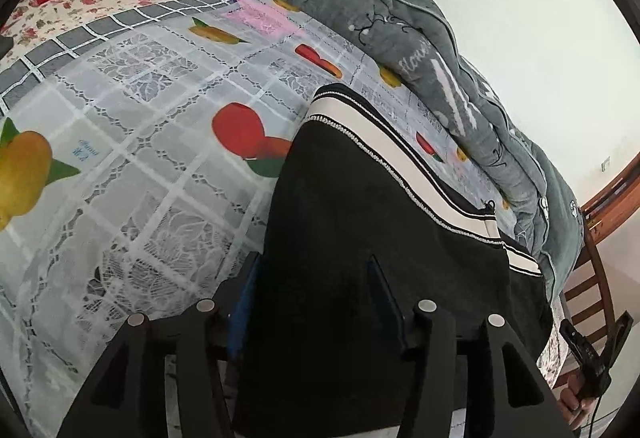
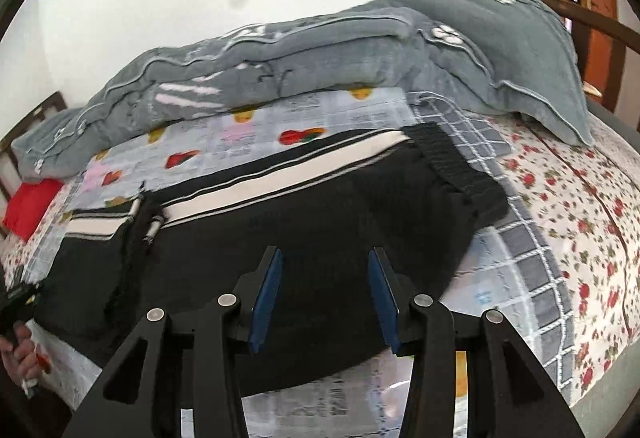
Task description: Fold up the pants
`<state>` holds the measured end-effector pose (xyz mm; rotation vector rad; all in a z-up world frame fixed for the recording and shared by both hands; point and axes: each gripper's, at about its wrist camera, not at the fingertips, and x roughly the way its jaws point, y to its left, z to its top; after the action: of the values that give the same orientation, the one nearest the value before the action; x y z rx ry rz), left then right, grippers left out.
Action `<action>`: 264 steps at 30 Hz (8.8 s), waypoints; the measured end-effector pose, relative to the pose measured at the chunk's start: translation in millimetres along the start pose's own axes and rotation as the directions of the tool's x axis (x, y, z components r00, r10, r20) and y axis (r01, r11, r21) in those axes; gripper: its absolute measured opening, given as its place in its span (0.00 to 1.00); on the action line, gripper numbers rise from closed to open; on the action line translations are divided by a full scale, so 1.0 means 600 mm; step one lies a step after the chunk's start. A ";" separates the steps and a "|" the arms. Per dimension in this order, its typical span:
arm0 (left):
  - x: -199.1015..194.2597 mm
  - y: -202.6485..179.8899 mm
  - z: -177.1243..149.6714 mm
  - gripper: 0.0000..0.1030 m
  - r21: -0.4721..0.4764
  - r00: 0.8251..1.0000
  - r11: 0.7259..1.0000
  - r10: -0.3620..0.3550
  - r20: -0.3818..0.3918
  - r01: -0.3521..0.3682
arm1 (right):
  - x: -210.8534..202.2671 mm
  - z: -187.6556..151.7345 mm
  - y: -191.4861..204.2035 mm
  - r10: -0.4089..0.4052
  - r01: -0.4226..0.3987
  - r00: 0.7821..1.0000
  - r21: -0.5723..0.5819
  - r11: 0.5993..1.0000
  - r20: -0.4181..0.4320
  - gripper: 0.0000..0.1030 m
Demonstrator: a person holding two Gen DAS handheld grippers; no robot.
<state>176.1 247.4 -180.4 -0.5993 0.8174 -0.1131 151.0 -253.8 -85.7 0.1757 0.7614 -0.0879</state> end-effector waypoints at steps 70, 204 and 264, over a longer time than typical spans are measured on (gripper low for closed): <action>-0.052 -0.123 -0.071 0.15 -0.006 0.989 0.992 0.123 0.083 -0.123 | -0.017 -0.137 -0.045 0.196 -0.201 0.976 -0.047 0.978 -0.097 0.43; 0.190 -0.389 -0.111 0.12 0.164 0.936 0.936 -0.275 -0.219 0.313 | 0.083 0.029 -0.189 0.122 -0.123 0.989 0.000 0.992 -0.084 0.24; 0.140 -0.362 0.084 0.54 0.416 0.994 0.904 0.073 0.081 -0.100 | 0.194 0.193 0.114 0.148 -0.141 0.989 -0.187 0.972 0.025 0.38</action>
<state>298.1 63.3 -90.5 -0.1572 0.7272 -0.1820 323.3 -210.3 -75.3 0.0522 0.7121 0.1177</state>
